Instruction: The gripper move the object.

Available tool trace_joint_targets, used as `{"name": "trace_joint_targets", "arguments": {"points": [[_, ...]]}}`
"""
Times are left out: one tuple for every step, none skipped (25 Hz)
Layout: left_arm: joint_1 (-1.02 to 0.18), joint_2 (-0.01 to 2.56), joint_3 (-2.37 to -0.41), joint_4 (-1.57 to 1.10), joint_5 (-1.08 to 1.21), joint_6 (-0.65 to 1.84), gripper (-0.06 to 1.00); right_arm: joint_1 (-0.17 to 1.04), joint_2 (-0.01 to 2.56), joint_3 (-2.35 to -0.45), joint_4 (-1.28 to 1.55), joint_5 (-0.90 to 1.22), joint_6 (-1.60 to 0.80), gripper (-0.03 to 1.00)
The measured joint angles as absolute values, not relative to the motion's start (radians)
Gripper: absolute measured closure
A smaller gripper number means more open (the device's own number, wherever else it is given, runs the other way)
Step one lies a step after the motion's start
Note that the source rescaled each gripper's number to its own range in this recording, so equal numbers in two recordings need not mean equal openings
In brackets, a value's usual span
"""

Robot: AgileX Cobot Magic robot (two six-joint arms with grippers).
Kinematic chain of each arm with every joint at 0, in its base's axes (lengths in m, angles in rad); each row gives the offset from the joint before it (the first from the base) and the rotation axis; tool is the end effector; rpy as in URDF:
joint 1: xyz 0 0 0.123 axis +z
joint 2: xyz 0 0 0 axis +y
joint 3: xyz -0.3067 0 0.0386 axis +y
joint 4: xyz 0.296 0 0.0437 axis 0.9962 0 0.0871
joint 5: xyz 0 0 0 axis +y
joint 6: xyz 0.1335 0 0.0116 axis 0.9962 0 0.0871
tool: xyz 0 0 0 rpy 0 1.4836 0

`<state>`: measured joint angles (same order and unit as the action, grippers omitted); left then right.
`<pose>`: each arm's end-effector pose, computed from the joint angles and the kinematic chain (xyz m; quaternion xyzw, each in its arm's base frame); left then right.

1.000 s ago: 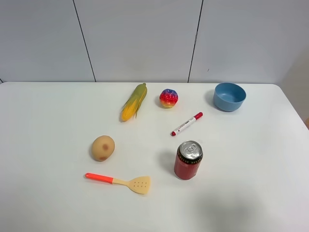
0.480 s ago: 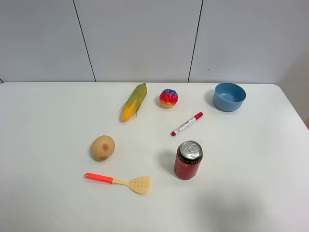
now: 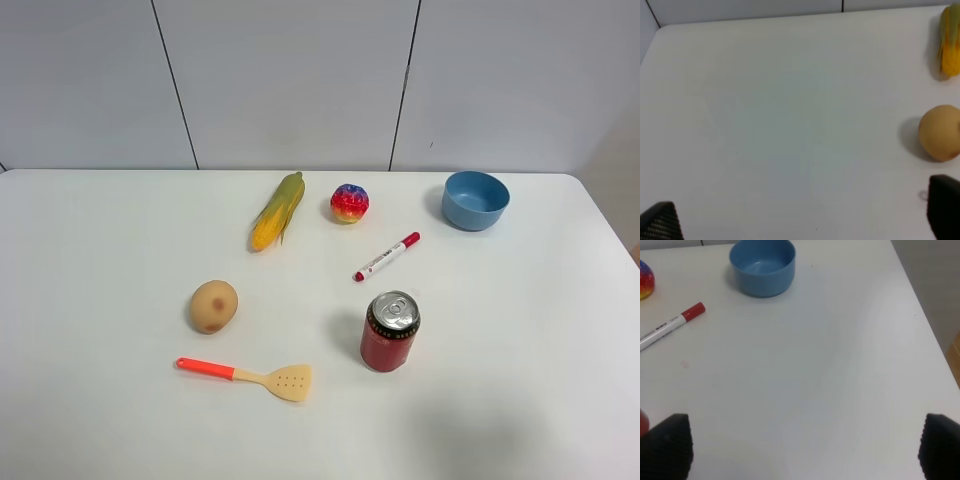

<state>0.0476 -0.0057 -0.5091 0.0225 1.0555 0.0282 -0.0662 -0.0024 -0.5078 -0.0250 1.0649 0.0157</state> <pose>0.0494 0.0050 0.2849 -0.0087 0.8479 0.0313 0.5292 0.0494 -0.0062 0.2831 0.0354 0.8509 -0.0257 0.5236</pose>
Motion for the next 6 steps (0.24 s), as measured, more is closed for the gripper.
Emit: {"name": "trace_joint_targets", "arguments": {"points": [[0.048, -0.006, -0.509, 0.023, 1.056, 0.028, -0.06, -0.066, -0.002, -0.508, -0.025, 1.065, 0.016, 0.19], [0.048, -0.006, -0.509, 0.023, 1.056, 0.028, -0.06, -0.066, -0.002, -0.508, -0.025, 1.065, 0.016, 0.19], [0.048, -0.006, -0.509, 0.023, 1.056, 0.028, -0.06, -0.066, -0.002, -0.508, -0.025, 1.065, 0.016, 0.19], [0.048, -0.006, -0.509, 0.023, 1.056, 0.028, -0.06, -0.066, -0.002, -0.508, -0.025, 1.065, 0.016, 0.19], [0.048, -0.006, -0.509, 0.023, 1.056, 0.028, -0.06, -0.066, -0.002, -0.508, -0.025, 1.065, 0.016, 0.19], [0.048, -0.006, -0.509, 0.023, 1.056, 0.028, -0.06, -0.066, -0.002, -0.508, -0.025, 1.065, 0.016, 0.19]]}}
